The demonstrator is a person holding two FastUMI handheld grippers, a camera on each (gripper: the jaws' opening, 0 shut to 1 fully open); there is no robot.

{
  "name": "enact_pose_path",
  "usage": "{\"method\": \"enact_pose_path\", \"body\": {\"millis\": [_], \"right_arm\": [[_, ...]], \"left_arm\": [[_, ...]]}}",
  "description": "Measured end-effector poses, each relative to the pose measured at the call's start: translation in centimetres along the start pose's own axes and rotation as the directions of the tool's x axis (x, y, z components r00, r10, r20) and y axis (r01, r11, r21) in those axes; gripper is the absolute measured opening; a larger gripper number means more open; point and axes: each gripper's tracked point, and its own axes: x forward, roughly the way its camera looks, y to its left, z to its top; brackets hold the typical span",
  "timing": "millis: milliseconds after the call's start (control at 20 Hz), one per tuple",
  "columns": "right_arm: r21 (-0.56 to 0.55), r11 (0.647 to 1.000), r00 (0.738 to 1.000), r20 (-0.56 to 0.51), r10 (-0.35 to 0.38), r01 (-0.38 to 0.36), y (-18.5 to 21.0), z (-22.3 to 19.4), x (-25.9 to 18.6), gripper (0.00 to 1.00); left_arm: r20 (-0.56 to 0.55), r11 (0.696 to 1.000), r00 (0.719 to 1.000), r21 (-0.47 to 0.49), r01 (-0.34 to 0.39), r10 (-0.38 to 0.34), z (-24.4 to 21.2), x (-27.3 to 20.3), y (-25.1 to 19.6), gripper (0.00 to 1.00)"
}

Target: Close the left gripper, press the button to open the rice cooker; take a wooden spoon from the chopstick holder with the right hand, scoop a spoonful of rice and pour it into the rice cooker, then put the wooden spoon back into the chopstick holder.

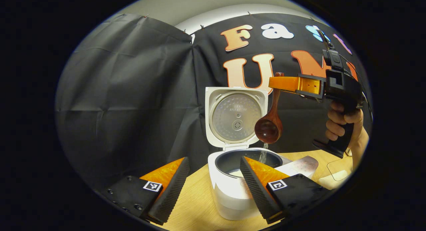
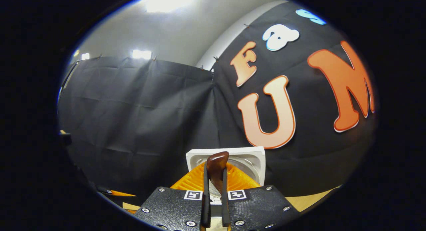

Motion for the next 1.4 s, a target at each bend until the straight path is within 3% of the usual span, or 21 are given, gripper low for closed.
{"method": "enact_pose_path", "body": {"millis": [200, 300, 350, 550, 600, 850, 1000, 1050, 1100, 1250, 1400], "right_arm": [[-0.053, 0.998, 0.999, 0.011, 0.046, -0.046, 1.0, 0.8, -0.9, 0.13], [-0.055, 0.998, 0.999, 0.014, 0.032, -0.031, 1.0, 1.8, -1.8, 0.13], [-0.054, 0.998, 1.0, 0.013, 0.021, -0.02, 1.0, 2.3, -2.2, 0.13], [-0.004, 1.0, 1.0, -0.001, 0.003, -0.003, -0.1, 3.3, -4.8, 0.13], [-0.004, 1.0, 1.0, -0.006, -0.005, 0.005, -0.4, 3.6, -5.7, 0.13], [-0.024, 0.996, 0.996, -0.018, -0.089, 0.089, -3.0, 4.9, -10.6, 0.13], [-0.039, 0.987, 0.987, -0.034, -0.157, 0.156, -5.0, 5.2, -13.7, 0.13], [-0.055, 0.98, 0.98, -0.036, -0.195, 0.193, -6.2, 5.5, -15.2, 0.13], [-0.064, 0.973, 0.974, -0.034, -0.223, 0.22, -6.8, 5.8, -16.2, 0.13], [-0.054, 0.948, 0.948, -0.024, -0.317, 0.315, -9.9, 6.8, -19.8, 0.13], [-0.056, 0.903, 0.904, -0.03, -0.427, 0.425, -13.4, 7.1, -24.1, 0.13]], "left_arm": [[0.009, 1.0, 1.0, 0.002, 0.007, -0.007, 0.3, -0.1, -0.3, 0.96], [0.012, 1.0, 1.0, 0.003, 0.011, -0.011, 0.6, -0.1, -0.5, 1.0], [0.015, 1.0, 1.0, 0.003, 0.015, -0.015, 0.8, -0.1, -0.7, 0.96], [0.02, 0.999, 0.999, -0.01, 0.042, -0.042, 0.9, -0.2, -1.9, 0.96], [0.02, 0.999, 0.999, -0.015, 0.047, -0.047, 1.0, -0.1, -2.2, 1.0], [0.028, 0.997, 0.997, -0.026, 0.077, -0.076, 1.4, -0.2, -3.8, 0.95], [0.027, 0.995, 0.995, -0.026, 0.094, -0.094, 1.5, 0.0, -4.8, 0.99], [0.024, 0.994, 0.995, -0.026, 0.102, -0.102, 1.4, 0.1, -5.3, 0.95], [0.022, 0.993, 0.994, -0.026, 0.112, -0.111, 1.4, 0.0, -5.8, 1.0], [0.019, 0.99, 0.99, -0.029, 0.138, -0.137, 1.3, -0.2, -7.3, 0.96], [0.003, 0.983, 0.984, -0.033, 0.178, -0.178, 1.3, -0.1, -9.4, 0.99]]}}
